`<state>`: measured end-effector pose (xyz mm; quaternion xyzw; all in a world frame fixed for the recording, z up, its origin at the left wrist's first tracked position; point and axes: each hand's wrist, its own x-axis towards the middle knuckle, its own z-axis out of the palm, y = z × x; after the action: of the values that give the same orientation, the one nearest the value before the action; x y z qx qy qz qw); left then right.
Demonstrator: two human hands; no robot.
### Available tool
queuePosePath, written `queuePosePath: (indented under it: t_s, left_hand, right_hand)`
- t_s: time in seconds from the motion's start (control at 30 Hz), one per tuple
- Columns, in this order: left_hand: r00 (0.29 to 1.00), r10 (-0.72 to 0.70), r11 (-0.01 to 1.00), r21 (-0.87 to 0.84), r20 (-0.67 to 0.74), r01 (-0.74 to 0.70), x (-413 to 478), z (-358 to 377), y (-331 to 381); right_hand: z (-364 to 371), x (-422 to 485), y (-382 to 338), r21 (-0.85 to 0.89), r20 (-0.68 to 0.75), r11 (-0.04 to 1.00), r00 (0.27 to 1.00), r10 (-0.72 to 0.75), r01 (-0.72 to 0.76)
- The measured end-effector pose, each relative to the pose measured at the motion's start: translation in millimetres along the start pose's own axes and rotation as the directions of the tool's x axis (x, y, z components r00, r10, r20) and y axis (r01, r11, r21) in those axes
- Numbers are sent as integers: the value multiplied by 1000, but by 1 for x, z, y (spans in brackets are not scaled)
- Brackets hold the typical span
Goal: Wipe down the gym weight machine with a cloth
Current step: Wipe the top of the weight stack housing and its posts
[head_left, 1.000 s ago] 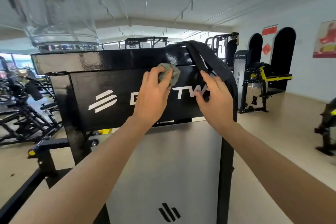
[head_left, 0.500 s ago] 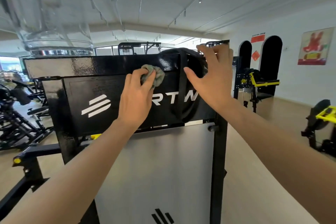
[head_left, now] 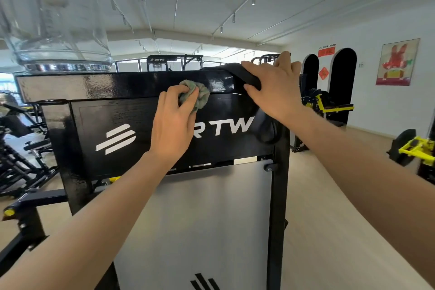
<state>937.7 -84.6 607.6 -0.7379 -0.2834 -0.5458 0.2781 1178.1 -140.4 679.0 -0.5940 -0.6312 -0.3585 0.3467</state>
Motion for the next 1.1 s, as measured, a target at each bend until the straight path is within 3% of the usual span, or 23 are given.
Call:
queuePosePath:
  t_s: [0.13,0.2,0.33,0.63,0.7,0.8,0.9,1.03,1.1]
  left_hand:
    - [999,39,999,-28,1,-39,7,11,10]
    - [999,49,998,-40,17,-49,13,18,19]
    - [994,100,994,-53,54,-97,29,40,41]
    - [878,418,902,6,235,-431,5,61,55]
    - [898,383,914,55,214,-403,-4,53,42]
    - [981,190,972,132,39,-193,2,39,24]
    - [997,64,985,163,-42,-56,22,35,25]
    - [998,8,1000,16,-65,-7,41,57,45]
    - [992,125,991,51,11,-125,42,66,58]
  right_hand:
    - [-6,9,28,101,22,993,997,-68,66]
    - [-8,22,40,135,142,987,984,-109,90]
    - [-10,38,57,392,356,918,910,-213,62]
    - [-9,30,58,459,345,887,911,-224,44]
    - [-7,23,55,474,313,879,924,-219,48]
    - [0,13,52,432,258,899,946,-197,70]
    - [5,5,54,390,254,917,948,-192,81]
    - [0,3,59,412,233,907,952,-197,86]
    - [-2,4,59,405,202,910,962,-181,86]
